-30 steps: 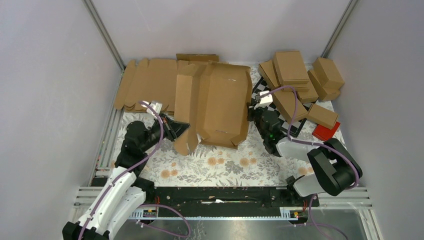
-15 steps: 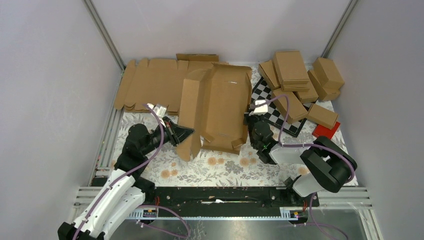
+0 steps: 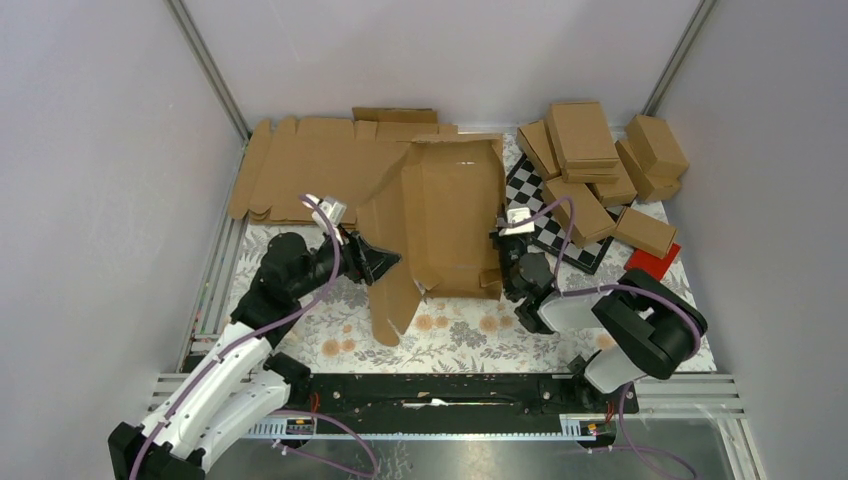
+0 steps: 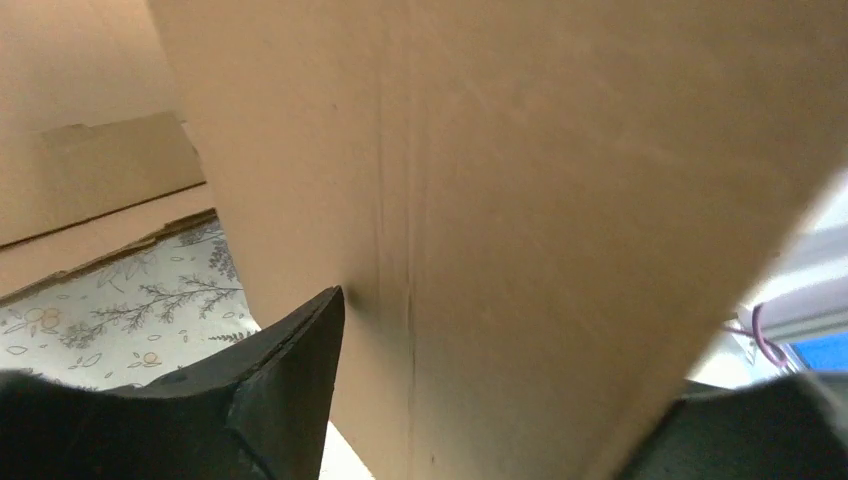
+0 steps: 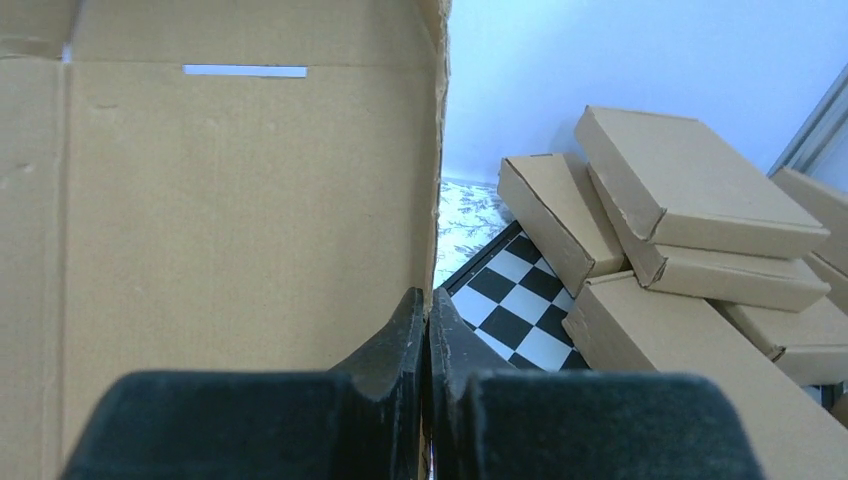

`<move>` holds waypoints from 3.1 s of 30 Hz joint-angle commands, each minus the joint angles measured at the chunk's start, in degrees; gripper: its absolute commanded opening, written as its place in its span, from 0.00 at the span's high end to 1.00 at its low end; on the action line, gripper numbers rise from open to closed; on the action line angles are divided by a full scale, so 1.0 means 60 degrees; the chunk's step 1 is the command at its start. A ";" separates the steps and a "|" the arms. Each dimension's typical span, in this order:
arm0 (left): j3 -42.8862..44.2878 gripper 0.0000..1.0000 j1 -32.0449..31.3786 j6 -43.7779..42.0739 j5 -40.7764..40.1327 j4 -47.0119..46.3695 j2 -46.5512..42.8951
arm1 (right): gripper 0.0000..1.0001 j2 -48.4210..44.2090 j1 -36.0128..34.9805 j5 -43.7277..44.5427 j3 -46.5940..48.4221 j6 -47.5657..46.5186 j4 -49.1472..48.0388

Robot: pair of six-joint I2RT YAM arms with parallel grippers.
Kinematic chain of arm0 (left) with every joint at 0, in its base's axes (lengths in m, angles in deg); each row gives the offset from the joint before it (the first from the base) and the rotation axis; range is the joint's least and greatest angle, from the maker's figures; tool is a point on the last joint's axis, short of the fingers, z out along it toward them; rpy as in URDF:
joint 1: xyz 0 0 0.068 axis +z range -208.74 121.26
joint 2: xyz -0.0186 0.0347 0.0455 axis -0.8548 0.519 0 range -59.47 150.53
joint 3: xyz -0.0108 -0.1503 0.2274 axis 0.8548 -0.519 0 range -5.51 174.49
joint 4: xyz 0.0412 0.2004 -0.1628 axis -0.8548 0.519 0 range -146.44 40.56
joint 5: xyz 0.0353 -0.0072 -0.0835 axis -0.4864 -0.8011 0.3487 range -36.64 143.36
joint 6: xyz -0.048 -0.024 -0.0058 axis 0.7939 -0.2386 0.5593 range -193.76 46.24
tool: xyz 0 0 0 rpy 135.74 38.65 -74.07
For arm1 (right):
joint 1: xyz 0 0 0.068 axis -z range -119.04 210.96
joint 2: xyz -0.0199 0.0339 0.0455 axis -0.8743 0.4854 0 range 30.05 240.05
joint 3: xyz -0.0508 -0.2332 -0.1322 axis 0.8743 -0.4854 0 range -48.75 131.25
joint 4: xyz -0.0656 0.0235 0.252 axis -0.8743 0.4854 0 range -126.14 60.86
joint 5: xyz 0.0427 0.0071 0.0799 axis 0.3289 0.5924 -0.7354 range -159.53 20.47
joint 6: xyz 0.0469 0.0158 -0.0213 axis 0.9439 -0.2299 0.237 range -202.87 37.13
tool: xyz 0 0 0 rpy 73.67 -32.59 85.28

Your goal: Fold the paper box

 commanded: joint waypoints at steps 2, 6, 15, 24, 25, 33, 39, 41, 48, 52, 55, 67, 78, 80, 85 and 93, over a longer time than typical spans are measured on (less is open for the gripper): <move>0.0977 0.40 0.0000 -0.0375 -0.1236 -0.0461 0.0964 | 1.00 -0.0862 -0.0062 -0.0971 -0.0679 -0.0630 -0.1441; 0.1744 0.47 0.0032 -0.0402 -0.1426 -0.0305 0.1838 | 1.00 -0.1255 -0.0057 -0.1140 -0.0972 -0.0648 -0.1416; 0.3155 0.45 0.0084 -0.1170 -0.2496 0.1677 0.1543 | 1.00 -0.1426 -0.0049 -0.1133 -0.1217 -0.0523 -0.1275; 0.3259 1.00 0.0085 -0.1998 -0.2019 0.1956 0.1126 | 0.82 -0.2030 -0.0060 -0.0960 -0.0757 -0.0042 0.1032; 0.3192 1.00 0.0084 -0.2050 -0.1964 0.1894 0.1013 | 0.79 -0.2393 -0.0060 -0.0913 -0.0643 0.0370 0.2153; 0.2308 1.00 0.0070 -0.2294 -0.1385 0.0850 -0.0155 | 0.61 -0.5133 -0.0049 -0.0391 0.0231 0.4059 0.9062; 0.2053 1.00 0.0069 -0.2295 -0.0683 0.0697 -0.0310 | 0.54 -0.6111 -0.0034 -0.0968 0.0185 0.4395 1.0668; 0.1931 1.00 0.0069 -0.2275 -0.0642 0.0651 -0.0359 | 0.51 -0.6125 -0.0039 -0.1261 0.0170 0.4369 1.0812; 0.1235 1.00 0.0069 -0.1748 -0.0319 0.0334 -0.0809 | 0.42 -0.5435 -0.0043 -0.2645 0.0541 0.5242 1.1841; 0.0719 1.00 0.0069 -0.1384 -0.0283 0.0188 -0.1180 | 0.43 -0.5370 -0.0039 -0.3148 0.0384 0.5921 1.1779; 0.0424 1.00 0.0069 -0.0988 -0.0027 -0.0193 -0.1349 | 0.32 -0.5377 -0.0041 -0.3848 0.0485 0.6037 1.1755; 0.0439 1.00 0.0069 -0.0638 0.0194 -0.0750 -0.1016 | 0.00 -0.4964 -0.0030 -0.6114 0.0686 0.4643 1.2868; 0.0374 1.00 0.0077 0.0169 -0.0095 -0.1808 -0.0623 | 0.00 -0.5132 -0.0037 -0.5377 0.0242 0.5165 1.2954; 0.0604 1.00 0.0088 -0.0176 -0.0400 -0.1658 -0.0346 | 0.00 -0.4984 0.0005 -0.5309 0.0240 0.5290 1.2951; 0.1235 1.00 0.0084 -0.0850 0.0267 -0.1380 0.0631 | 0.00 -0.4693 0.0583 -0.5842 0.0092 0.5446 1.2344; 0.1310 1.00 0.0084 -0.1577 0.0769 -0.0623 0.0682 | 0.00 -0.4557 0.2359 -0.7708 -0.0227 0.5642 1.1686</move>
